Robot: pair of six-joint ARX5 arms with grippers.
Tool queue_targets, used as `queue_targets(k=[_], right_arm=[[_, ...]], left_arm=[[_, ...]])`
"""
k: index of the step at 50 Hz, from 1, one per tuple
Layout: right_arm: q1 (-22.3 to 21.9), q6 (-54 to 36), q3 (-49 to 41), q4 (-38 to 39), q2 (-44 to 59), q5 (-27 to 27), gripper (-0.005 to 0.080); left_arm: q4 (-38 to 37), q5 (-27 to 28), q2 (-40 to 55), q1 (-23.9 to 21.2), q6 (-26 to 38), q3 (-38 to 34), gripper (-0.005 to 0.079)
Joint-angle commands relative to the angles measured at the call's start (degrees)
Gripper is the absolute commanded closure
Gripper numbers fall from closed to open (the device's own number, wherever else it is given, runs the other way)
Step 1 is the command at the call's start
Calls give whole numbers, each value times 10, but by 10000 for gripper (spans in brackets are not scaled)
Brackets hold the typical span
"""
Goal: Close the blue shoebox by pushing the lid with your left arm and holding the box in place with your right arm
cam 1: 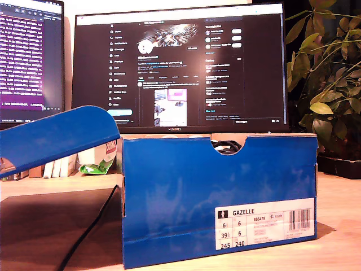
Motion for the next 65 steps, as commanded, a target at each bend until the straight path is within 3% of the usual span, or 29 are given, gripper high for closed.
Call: queue_targets(k=[1, 36, 47, 65], right_arm=[[-4, 5, -4, 6, -3, -2, 762], [-5, -10, -3, 7, -3, 17, 762], [-5, 0, -3, 7, -3, 7, 762], [-5, 215, 9, 16, -3, -105, 763]], left_arm=[[-6, 1, -4, -2, -1, -18, 756], [-5, 5, -4, -2, -2, -18, 756], [-4, 17, -4, -2, -42, -18, 756], [37, 119, -4, -2, -169, 7, 762]])
